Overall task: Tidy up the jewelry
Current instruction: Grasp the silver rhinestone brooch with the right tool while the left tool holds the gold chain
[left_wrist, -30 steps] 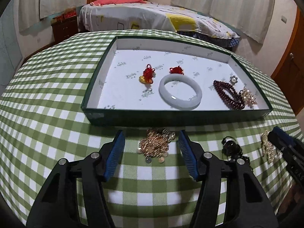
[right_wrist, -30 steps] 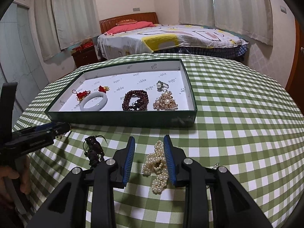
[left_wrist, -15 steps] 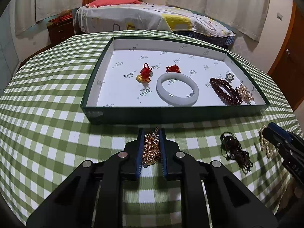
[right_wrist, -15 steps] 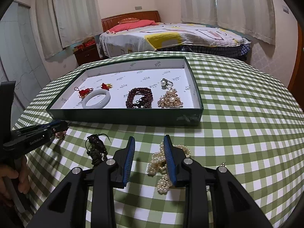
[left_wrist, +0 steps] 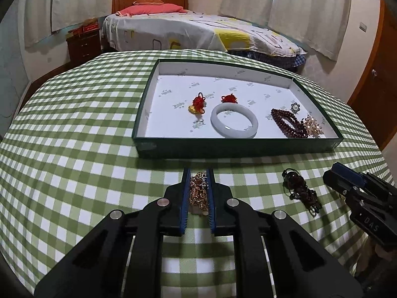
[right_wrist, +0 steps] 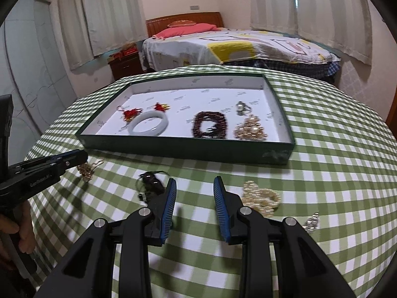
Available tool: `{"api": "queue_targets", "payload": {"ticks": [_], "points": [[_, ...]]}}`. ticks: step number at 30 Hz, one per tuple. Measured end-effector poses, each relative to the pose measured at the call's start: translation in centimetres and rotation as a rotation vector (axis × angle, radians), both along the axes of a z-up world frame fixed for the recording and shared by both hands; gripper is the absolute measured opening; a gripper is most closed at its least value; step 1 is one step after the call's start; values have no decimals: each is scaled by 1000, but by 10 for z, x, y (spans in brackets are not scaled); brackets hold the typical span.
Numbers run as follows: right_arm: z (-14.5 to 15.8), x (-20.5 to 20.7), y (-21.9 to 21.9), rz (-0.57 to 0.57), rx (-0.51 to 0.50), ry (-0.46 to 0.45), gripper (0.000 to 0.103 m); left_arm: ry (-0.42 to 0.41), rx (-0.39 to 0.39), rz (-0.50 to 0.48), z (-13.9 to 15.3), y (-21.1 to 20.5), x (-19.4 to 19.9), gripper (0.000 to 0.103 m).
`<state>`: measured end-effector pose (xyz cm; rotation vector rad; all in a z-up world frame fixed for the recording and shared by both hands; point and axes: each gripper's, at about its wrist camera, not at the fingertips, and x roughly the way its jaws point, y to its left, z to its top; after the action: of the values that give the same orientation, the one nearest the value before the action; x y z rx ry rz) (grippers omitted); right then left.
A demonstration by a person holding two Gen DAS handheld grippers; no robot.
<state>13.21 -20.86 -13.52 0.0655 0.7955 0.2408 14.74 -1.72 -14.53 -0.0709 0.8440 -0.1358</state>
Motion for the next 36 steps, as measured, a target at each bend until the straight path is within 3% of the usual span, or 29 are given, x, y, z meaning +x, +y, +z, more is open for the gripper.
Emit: {"api": "queue_targets", "payload": {"ticks": [11,23,31,34,36], "points": [[-6,-4,16,61,-3,29,32,8,-2,12,-1,6,-3,13],[3,-11,-25,-62,-2,0,32,28,15,3,-7,0,0,13],[2,-15,-44,-121,-7,4,32,26,11,10,-9,2,-1,30],[2,-14,-44,-120,-6,4,32,22,5,20,-8,4,-3,49],[2,-14,-43,-116,-9,3,32,13,-3,26,-6,6,-5,51]]}}
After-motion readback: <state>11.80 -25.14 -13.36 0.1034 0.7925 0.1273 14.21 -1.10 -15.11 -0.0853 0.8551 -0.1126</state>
